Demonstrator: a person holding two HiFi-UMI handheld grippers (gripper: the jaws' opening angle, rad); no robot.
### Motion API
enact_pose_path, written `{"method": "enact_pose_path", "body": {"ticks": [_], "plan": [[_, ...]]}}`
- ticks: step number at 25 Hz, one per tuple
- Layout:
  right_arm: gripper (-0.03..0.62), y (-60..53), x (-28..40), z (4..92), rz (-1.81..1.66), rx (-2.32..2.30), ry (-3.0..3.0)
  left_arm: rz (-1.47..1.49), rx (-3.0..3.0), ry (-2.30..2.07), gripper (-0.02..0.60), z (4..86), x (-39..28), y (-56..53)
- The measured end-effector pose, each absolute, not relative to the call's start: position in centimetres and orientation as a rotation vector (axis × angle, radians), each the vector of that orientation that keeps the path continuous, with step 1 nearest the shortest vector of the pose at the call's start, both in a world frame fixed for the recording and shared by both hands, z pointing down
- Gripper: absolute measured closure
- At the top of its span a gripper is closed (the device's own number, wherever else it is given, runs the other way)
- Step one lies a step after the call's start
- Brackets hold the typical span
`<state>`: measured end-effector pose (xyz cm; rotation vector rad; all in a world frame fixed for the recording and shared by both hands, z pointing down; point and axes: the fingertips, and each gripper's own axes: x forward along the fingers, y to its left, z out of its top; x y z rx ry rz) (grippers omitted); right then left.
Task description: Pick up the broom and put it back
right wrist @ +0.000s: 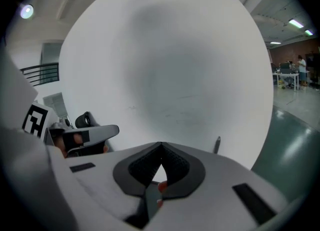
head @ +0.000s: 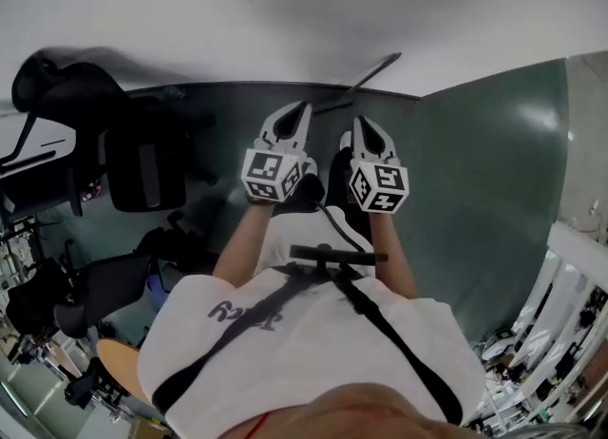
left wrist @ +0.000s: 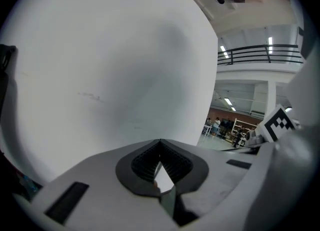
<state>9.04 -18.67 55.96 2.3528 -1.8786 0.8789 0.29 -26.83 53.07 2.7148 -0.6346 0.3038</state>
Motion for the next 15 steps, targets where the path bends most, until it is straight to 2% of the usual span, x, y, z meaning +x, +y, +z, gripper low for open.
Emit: {"method": "enact_pose_path", "body": {"ticks": [7, 15], "plan": [[0.589, -14.1, 15.6, 64.4, 0.987, 2.381, -1.7, 0.417, 2.695, -0.475, 0.569, 60.4, 7.1, -25.1], [0.589, -12.6, 19.7, 74.6, 0.979, 2.286, -1.592, 0.594, 2.693, -0.342, 0.569, 70.1, 10.3, -24.3]]}}
